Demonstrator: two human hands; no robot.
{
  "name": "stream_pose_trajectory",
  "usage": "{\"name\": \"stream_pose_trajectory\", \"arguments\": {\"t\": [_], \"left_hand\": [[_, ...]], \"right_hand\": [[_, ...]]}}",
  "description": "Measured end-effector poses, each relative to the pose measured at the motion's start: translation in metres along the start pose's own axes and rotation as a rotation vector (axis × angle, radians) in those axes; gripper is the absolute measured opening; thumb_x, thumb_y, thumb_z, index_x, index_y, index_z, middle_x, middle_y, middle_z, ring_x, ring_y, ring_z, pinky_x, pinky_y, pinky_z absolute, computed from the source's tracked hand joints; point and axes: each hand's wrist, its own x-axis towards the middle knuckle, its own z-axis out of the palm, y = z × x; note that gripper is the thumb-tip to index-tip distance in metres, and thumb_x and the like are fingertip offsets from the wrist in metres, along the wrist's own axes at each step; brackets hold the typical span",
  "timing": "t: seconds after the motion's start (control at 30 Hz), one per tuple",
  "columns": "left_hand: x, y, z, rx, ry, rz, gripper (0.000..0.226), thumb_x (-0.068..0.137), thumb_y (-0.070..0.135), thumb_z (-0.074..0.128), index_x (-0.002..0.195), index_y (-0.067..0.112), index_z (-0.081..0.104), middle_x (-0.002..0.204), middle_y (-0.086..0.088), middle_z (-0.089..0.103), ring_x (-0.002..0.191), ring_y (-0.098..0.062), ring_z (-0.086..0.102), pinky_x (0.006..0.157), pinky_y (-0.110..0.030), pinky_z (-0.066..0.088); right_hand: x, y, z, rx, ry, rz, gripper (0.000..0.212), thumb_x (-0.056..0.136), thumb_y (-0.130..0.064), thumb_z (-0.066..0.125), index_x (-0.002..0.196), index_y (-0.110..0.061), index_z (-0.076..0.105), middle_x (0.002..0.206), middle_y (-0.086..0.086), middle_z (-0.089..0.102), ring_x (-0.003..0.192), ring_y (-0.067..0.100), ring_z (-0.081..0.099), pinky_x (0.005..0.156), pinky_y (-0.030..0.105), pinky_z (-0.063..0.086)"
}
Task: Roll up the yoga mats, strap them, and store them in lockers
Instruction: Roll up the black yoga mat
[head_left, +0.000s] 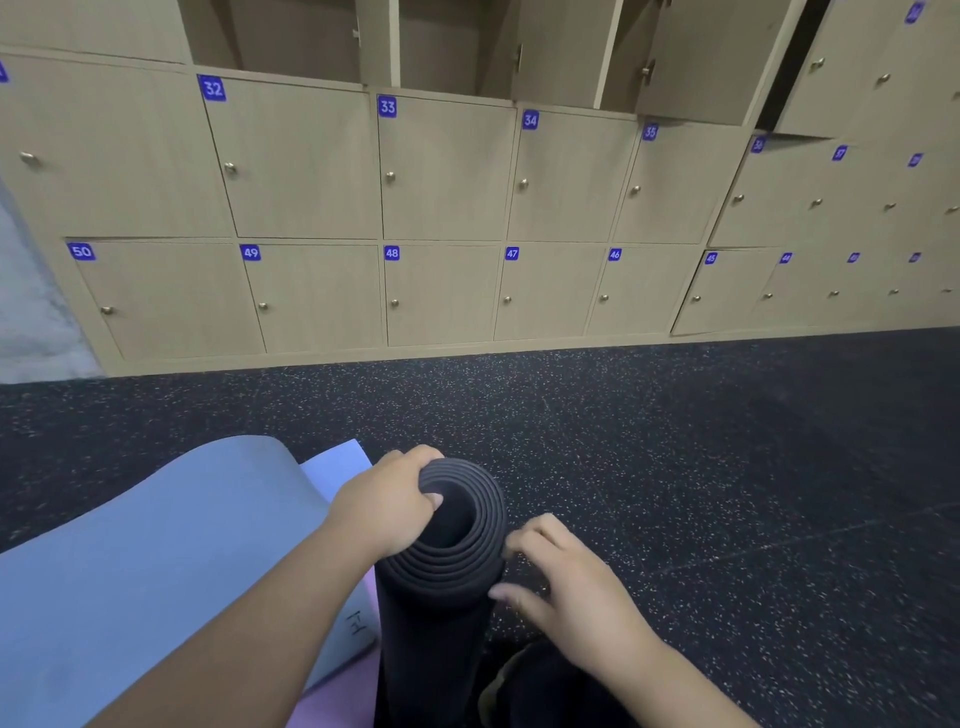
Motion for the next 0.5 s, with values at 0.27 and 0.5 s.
{"name": "stream_pose_trajectory", "arguments": {"t": [0.27,0.5], "left_hand": [[-0.004,0.006,-0.001,-0.076,-0.010,-0.011,0.020,0.089,0.033,0.053,0.100,0.049,0.047,0.103,0.013,0.060,0.092,-0.011,0.059,0.079,-0.031,0.046],[-0.009,0.009,-0.001,-0.154,-0.007,-0.032,0.022,0.078,0.032,0.052,0.096,0.045,0.054,0.096,0.015,0.064,0.090,-0.008,0.061,0.084,-0.033,0.049]], "right_hand": [[-0.004,-0.008,-0.006,-0.089,0.204,-0.088,0.043,0.082,-0.068,0.049,0.103,-0.031,0.052,0.105,-0.018,0.046,0.095,0.002,0.048,0.081,0.014,0.041],[0.041,-0.045,-0.006,-0.129,0.075,-0.158,0.043,0.084,-0.063,0.039,0.089,-0.029,0.065,0.086,-0.014,0.062,0.094,0.011,0.051,0.084,0.031,0.038]]}}
